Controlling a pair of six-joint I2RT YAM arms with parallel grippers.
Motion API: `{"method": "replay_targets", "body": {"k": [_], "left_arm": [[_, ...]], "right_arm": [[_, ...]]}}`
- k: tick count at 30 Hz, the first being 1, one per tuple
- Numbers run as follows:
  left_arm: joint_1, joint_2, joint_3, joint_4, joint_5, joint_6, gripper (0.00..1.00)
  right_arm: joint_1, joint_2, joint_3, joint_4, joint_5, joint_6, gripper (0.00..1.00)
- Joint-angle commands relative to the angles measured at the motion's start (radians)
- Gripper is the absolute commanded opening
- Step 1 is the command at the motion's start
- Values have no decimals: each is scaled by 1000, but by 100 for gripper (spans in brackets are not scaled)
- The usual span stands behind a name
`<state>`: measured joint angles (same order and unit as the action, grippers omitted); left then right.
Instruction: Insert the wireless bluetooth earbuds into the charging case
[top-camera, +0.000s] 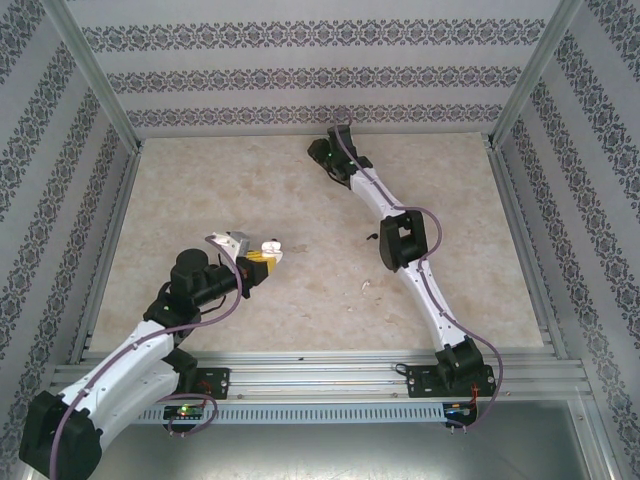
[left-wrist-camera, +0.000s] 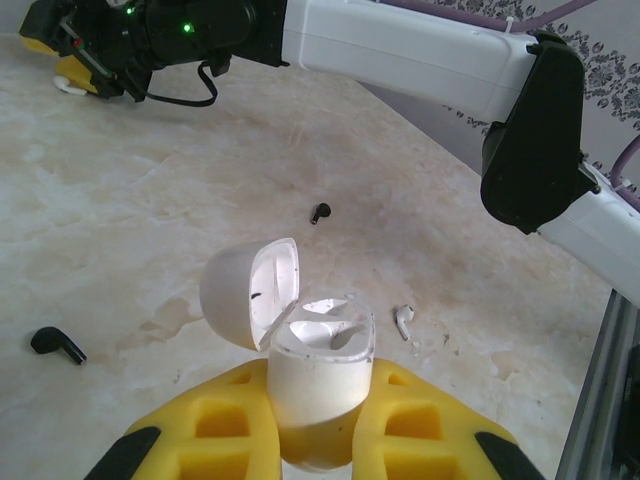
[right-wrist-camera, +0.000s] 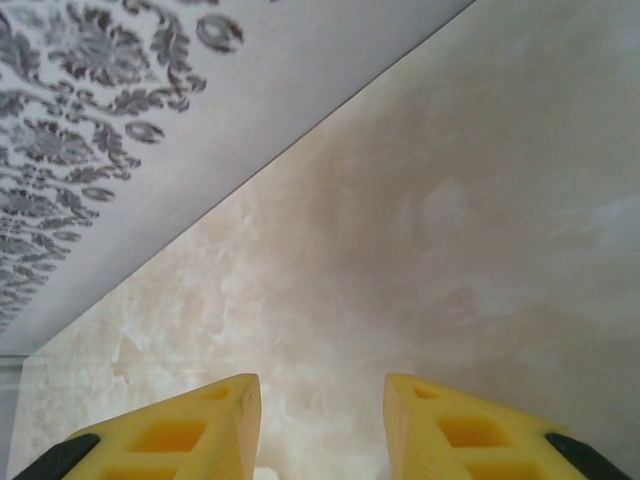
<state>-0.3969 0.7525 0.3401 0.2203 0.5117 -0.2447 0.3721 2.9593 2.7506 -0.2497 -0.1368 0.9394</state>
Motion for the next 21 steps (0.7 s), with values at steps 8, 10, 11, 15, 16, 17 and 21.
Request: {"method": "replay_targets", "body": {"k": [8, 10, 11, 15, 16, 17, 21], "left_arm": [[19, -94, -7, -59, -7, -9, 0], [20, -112, -7, -73, -9, -9, 0], [19, -122, -7, -82, -11, -11, 0], [20, -155, -9, -113, -13, -11, 0], [19, -162, -9, -119, -14, -12, 0], [20, -168, -9, -125, -15, -12, 0], [19, -188, -4, -145, -18, -14, 0]], "right_arm": [[103, -101, -129, -236, -71, -137, 37], [118, -112, -130, -281, -55, -179, 37], [125, -117, -130, -306, -43, -196, 37], [146, -128, -123, -367, -26, -241, 36], [151, -130, -122, -383, -23, -250, 36], [157, -133, -123, -403, -15, -260, 36], [190, -153, -136, -485, 8, -308, 35]]}}
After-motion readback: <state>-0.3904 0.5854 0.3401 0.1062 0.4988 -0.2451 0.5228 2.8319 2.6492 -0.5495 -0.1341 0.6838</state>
